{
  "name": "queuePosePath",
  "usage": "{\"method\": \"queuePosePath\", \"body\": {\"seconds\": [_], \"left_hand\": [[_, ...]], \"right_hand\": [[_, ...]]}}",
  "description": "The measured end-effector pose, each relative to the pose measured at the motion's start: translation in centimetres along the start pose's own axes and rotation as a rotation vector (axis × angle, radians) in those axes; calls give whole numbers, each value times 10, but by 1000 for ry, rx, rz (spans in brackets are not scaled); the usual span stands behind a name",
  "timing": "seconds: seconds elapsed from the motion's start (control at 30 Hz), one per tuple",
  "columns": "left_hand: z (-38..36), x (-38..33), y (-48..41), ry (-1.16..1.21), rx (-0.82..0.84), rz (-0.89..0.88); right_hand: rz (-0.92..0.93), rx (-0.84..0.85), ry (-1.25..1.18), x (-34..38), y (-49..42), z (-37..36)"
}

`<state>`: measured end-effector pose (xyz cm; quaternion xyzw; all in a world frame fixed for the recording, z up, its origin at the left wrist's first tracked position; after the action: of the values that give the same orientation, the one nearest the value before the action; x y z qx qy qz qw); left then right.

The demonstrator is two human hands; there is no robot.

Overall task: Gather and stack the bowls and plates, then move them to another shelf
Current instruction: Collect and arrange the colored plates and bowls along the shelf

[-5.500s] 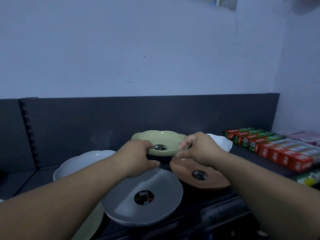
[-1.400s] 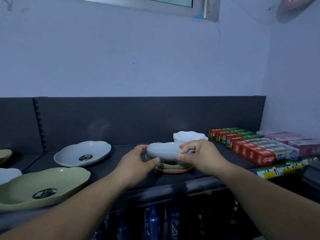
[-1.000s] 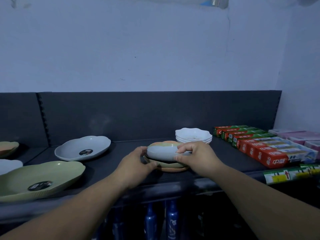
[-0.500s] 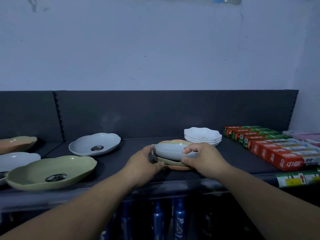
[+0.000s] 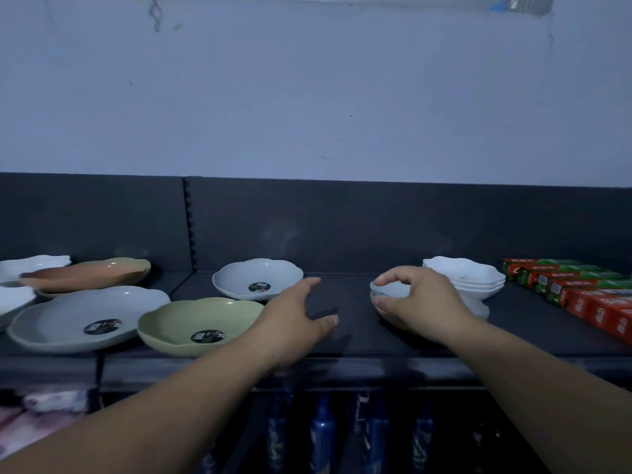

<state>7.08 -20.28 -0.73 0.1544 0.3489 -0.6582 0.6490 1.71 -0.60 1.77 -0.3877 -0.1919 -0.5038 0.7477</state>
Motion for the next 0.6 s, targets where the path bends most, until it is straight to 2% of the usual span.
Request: {"method": "queuePosePath", "body": {"seconds": [0.17, 0.37, 0.6], "left_hand": [[58, 35, 9, -50, -100, 28], [121, 87, 18, -117, -166, 100], [151, 137, 23, -241, -98, 203]], "right_hand": [[47, 131, 34, 49, 1, -61], [11, 192, -4, 78, -2, -115], [-95, 232, -37, 95, -6, -153]]}}
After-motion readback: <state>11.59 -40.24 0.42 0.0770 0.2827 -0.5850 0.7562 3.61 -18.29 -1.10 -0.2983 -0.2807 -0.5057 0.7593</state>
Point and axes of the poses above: each hand's wrist, its own y-axis away from the middle knuckle, its own z-axis out of the back of the hand, x = y × z, the point moved 4 cm from there along -y, towards the middle knuckle, and after that the axes turned 7 degrees about -y, right-handed, at the moved point
